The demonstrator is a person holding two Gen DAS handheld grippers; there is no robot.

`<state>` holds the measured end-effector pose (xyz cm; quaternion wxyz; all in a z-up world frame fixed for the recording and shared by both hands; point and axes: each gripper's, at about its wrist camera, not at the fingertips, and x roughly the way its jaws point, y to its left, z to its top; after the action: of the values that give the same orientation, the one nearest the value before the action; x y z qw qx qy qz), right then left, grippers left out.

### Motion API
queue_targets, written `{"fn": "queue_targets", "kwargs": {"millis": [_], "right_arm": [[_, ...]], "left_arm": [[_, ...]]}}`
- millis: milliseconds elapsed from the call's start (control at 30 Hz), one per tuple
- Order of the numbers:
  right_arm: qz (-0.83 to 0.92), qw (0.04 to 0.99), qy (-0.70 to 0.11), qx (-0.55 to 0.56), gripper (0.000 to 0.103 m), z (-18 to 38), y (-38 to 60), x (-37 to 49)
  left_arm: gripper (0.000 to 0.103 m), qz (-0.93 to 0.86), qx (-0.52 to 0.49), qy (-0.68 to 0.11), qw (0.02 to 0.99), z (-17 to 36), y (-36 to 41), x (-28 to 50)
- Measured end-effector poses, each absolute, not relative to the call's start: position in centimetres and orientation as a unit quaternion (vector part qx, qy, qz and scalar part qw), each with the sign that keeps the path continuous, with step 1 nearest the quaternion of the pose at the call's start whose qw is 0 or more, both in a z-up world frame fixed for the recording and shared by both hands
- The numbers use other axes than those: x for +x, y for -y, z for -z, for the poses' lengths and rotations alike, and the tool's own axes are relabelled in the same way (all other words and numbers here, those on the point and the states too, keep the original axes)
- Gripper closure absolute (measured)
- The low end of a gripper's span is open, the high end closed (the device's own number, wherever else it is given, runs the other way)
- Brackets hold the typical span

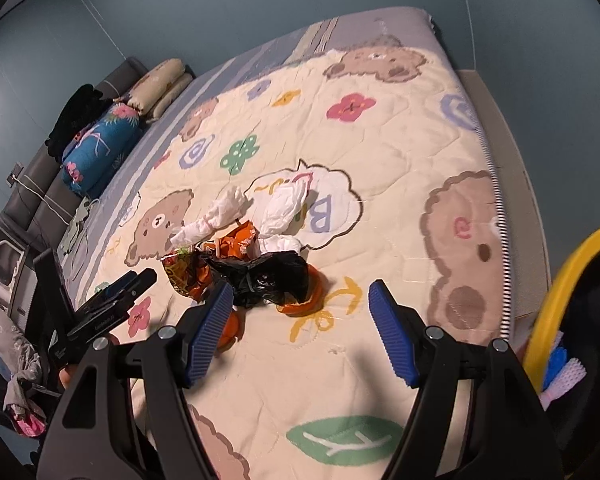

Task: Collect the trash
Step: 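Grasp the orange snack wrapper with the left tool while the right tool grasps the black bag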

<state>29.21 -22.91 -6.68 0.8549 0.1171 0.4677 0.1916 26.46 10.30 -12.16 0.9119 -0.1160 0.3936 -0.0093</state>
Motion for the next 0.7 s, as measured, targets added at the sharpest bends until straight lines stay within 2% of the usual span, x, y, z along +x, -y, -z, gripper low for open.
{"fn": "queue_targets", "kwargs": {"millis": [700], "right_arm": [[-0.217, 0.819, -0.520, 0.108, 0.036, 13.8, 17.0, 35.5]], "left_arm": [[0.014, 0.034, -0.093, -0.427, 0.899, 15.5, -8.5, 30.8]]}}
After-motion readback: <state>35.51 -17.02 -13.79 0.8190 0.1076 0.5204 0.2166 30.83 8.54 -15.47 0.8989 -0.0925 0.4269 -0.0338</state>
